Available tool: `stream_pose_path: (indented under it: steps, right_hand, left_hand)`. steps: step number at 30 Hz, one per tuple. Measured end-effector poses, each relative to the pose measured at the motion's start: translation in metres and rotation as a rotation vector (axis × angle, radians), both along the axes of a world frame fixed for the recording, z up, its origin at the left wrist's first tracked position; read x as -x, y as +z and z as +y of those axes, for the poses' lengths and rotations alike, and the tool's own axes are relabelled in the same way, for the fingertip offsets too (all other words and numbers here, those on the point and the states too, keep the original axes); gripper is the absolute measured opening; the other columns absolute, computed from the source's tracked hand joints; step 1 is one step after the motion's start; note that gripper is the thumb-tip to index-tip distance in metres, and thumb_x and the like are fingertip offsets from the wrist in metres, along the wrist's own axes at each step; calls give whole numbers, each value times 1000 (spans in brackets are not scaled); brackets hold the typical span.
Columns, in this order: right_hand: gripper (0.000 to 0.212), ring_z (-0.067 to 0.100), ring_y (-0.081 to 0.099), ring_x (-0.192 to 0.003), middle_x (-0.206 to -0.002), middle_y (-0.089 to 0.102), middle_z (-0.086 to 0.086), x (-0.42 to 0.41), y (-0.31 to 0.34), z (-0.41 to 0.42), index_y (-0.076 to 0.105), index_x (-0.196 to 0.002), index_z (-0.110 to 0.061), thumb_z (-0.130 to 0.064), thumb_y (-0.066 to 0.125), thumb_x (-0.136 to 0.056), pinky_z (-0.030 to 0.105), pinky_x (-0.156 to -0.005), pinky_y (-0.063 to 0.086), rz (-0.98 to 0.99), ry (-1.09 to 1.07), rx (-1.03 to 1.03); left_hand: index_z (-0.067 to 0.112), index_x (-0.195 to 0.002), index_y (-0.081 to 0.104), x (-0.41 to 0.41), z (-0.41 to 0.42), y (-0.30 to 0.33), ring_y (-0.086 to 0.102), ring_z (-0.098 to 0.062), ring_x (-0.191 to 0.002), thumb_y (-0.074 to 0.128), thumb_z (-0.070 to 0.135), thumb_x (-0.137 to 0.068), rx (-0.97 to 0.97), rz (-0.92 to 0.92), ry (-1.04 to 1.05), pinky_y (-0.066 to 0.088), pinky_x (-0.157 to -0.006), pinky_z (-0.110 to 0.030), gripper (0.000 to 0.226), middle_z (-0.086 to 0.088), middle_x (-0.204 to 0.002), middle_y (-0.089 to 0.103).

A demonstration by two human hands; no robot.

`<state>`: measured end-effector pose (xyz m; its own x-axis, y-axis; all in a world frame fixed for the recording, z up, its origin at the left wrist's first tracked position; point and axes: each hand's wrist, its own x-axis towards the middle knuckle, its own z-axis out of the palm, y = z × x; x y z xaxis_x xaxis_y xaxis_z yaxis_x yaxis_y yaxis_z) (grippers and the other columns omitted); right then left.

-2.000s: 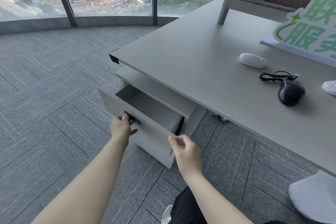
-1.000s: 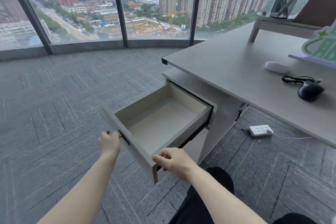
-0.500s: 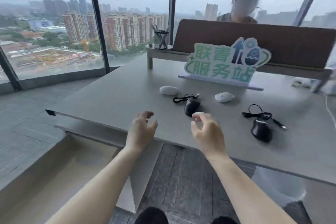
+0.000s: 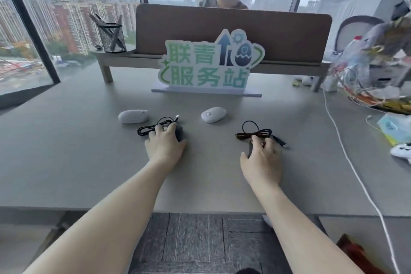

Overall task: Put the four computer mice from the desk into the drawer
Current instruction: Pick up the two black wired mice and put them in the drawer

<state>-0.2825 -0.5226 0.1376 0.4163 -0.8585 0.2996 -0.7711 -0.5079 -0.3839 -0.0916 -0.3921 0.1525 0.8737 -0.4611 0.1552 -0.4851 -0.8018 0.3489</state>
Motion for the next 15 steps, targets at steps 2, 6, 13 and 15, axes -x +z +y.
stream_pose_path:
  steps: [2, 6, 13, 15]
  right_hand:
    - [51, 43, 49, -113, -139, 47, 16, 0, -3, -3, 50, -135, -15, -26, 62, -87, 46, -93, 45, -25, 27, 5]
    - [48, 42, 56, -104, -132, 55, 13, 1, -1, 1, 57, -129, -12, -17, 63, -81, 43, -87, 45, -142, 146, -47]
    - [48, 28, 54, -117, -131, 58, 9, -18, 58, 72, 58, -129, -12, -15, 67, -82, 36, -100, 42, -493, 479, -21]
    - [49, 25, 50, -121, -133, 56, 6, -26, 77, 103, 56, -131, -15, -23, 64, -83, 37, -103, 42, -553, 550, -44]
  left_hand:
    - [25, -123, 52, 0, -2, -2, 47, -38, -117, 59, 41, -81, 33, -18, 15, 41, -93, -43, 45, -15, -126, 51]
    - [23, -120, 50, 8, 11, 8, 49, -37, -109, 61, 32, -77, 244, 75, 33, 41, -81, -38, 46, -13, -121, 48]
    - [25, -123, 54, 23, 90, 65, 57, -28, -104, 63, 32, -77, 665, -7, 110, 38, -79, -26, 47, -1, -113, 43]
    - [23, -124, 54, 27, 122, 88, 56, -27, -98, 64, 31, -77, 716, -48, 130, 38, -82, -25, 48, 0, -109, 39]
